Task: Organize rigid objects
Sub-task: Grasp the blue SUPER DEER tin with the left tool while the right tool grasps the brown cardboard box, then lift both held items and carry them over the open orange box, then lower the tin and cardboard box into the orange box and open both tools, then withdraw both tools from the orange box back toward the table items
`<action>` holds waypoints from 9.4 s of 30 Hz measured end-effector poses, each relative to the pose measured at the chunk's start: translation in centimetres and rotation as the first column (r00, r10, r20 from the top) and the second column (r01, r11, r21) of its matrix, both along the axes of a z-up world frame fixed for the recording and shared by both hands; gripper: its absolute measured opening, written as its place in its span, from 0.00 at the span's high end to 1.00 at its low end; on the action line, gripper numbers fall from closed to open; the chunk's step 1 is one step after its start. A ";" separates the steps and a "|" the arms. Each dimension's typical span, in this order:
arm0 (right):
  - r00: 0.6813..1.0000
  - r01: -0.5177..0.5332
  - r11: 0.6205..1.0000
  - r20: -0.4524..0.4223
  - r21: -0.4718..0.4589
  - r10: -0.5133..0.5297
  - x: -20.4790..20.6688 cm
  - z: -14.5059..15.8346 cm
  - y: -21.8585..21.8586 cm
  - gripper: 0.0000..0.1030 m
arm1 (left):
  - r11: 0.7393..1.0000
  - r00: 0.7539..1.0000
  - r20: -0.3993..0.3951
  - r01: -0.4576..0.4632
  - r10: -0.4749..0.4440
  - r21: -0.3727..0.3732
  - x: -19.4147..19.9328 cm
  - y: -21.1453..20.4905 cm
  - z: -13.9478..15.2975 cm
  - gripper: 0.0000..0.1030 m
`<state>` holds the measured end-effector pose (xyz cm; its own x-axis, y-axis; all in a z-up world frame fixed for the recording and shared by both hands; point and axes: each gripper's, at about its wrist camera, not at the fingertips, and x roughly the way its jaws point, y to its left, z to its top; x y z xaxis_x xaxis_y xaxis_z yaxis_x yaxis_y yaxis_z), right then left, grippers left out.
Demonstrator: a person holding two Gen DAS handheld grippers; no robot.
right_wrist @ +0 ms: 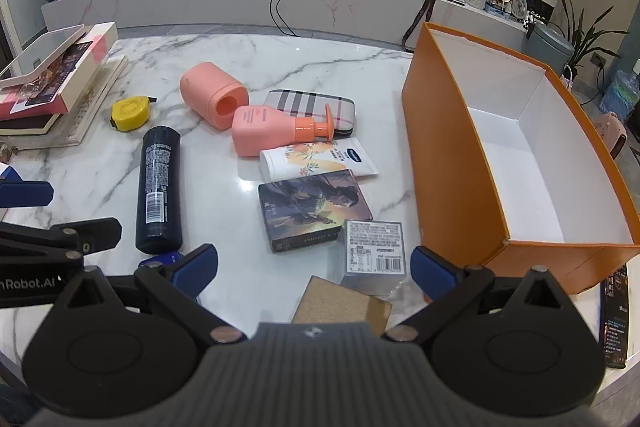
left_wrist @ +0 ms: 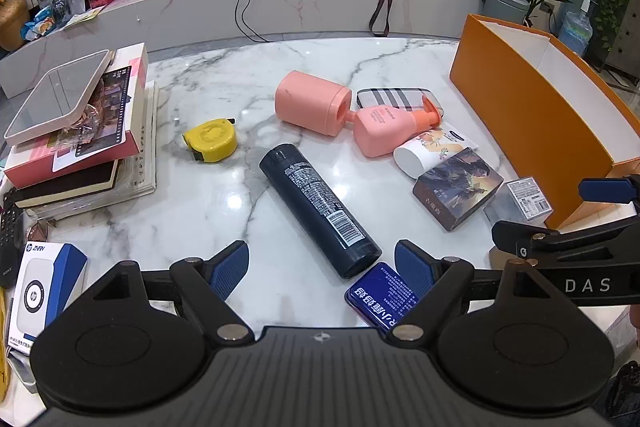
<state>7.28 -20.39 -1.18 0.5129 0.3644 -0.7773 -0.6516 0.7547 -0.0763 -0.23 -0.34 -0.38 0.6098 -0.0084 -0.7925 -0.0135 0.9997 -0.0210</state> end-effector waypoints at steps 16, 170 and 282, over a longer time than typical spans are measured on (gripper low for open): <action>1.000 -0.013 1.000 0.005 0.009 0.013 0.3 0.4 -0.3 0.01 | 1.000 1.000 -0.001 -0.003 0.003 0.007 0.0 -0.3 -0.1 0.06; 0.989 0.144 0.983 -0.032 0.115 -0.142 24.8 5.0 -15.6 0.42 | 0.997 0.999 0.014 0.042 -0.043 0.070 23.9 -17.1 4.0 0.52; 0.990 -0.137 0.968 -0.004 0.212 0.141 7.7 5.3 -4.2 0.35 | 0.942 0.944 0.067 -0.329 0.324 0.072 2.1 3.9 1.1 0.29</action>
